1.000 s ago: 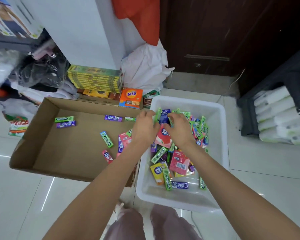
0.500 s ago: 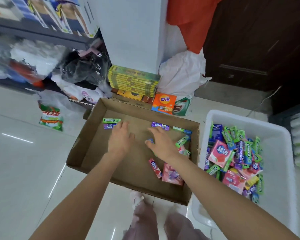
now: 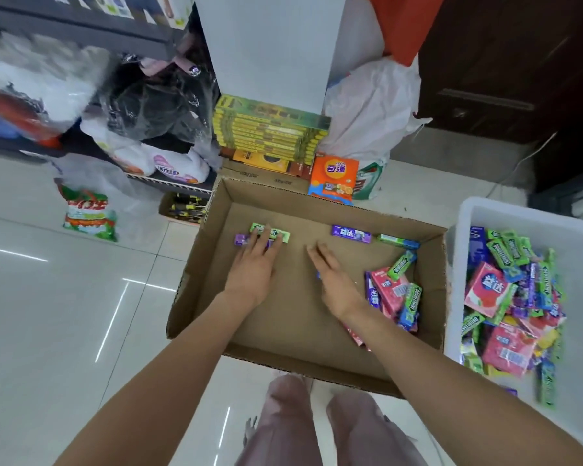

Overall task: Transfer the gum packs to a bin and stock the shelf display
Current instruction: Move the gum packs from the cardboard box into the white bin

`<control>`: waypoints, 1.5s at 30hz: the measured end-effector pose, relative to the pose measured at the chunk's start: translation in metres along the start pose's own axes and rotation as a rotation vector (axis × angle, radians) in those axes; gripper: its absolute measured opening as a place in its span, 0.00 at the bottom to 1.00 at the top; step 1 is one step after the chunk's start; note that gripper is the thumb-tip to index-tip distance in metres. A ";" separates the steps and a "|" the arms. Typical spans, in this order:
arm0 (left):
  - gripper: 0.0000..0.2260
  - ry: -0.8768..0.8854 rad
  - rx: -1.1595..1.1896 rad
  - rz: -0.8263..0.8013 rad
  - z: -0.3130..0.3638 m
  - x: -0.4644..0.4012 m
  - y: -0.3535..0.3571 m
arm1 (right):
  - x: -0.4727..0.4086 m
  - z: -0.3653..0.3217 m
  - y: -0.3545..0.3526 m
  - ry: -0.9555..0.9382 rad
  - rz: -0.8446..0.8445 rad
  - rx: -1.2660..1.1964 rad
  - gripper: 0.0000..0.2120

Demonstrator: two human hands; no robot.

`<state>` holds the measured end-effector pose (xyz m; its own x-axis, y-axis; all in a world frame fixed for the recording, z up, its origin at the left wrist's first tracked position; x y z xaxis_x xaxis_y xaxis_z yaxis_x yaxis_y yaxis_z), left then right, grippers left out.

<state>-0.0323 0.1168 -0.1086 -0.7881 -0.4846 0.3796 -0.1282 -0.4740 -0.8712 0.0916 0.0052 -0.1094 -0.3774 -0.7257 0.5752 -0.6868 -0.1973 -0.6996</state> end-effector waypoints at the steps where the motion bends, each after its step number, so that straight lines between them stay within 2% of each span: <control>1: 0.30 0.034 -0.014 0.023 0.002 -0.001 0.000 | -0.001 0.000 -0.002 -0.009 0.019 -0.029 0.40; 4: 0.29 0.049 -0.065 0.131 -0.001 -0.008 -0.005 | -0.006 0.004 -0.013 0.024 0.127 -0.073 0.38; 7: 0.28 -0.012 -0.037 0.139 -0.009 -0.015 -0.008 | -0.012 0.013 -0.022 0.094 0.254 0.090 0.35; 11: 0.25 -0.068 0.046 0.120 -0.008 -0.016 -0.005 | -0.015 0.016 -0.024 0.116 0.230 0.100 0.35; 15: 0.26 -0.005 0.136 0.131 0.007 -0.022 0.003 | -0.016 0.013 -0.024 0.019 0.173 0.149 0.37; 18: 0.27 0.059 0.189 0.137 0.012 -0.027 0.005 | -0.018 0.015 -0.027 0.042 0.223 0.180 0.38; 23: 0.22 0.040 -0.002 0.139 0.010 -0.028 -0.002 | -0.017 0.018 -0.030 0.198 0.277 0.264 0.35; 26: 0.22 0.053 -0.016 0.101 0.014 -0.028 -0.007 | -0.017 0.018 -0.028 0.230 0.281 0.188 0.29; 29: 0.20 0.031 0.126 0.104 0.019 -0.027 -0.011 | -0.015 0.017 -0.029 0.249 0.269 0.106 0.26; 33: 0.18 -0.073 0.373 0.229 0.026 -0.016 -0.015 | -0.006 0.016 -0.037 0.278 0.280 -0.040 0.23; 36: 0.18 -0.056 0.448 0.295 0.041 -0.008 -0.023 | 0.010 0.015 -0.052 0.249 0.353 -0.128 0.23; 41: 0.18 0.013 0.461 0.371 0.093 -0.006 -0.050 | 0.045 0.035 -0.096 0.197 0.489 -0.197 0.21; 45: 0.19 0.096 0.472 0.432 0.160 -0.017 -0.064 | 0.073 0.071 -0.131 0.200 0.576 -0.261 0.22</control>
<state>0.0854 0.0376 -0.0097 -0.7623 -0.6468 -0.0232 0.4743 -0.5339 -0.7000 0.1985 -0.0684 -0.0058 -0.8203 -0.5258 0.2252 -0.4590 0.3701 -0.8077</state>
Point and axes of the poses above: each hand's wrist, its own x-axis away from the middle knuckle, its own y-axis out of the palm, z = x × y, the point moved 2 cm from there along -x, towards the middle knuckle, and after that the axes turned 11 degrees about y, right-handed, at the moved point
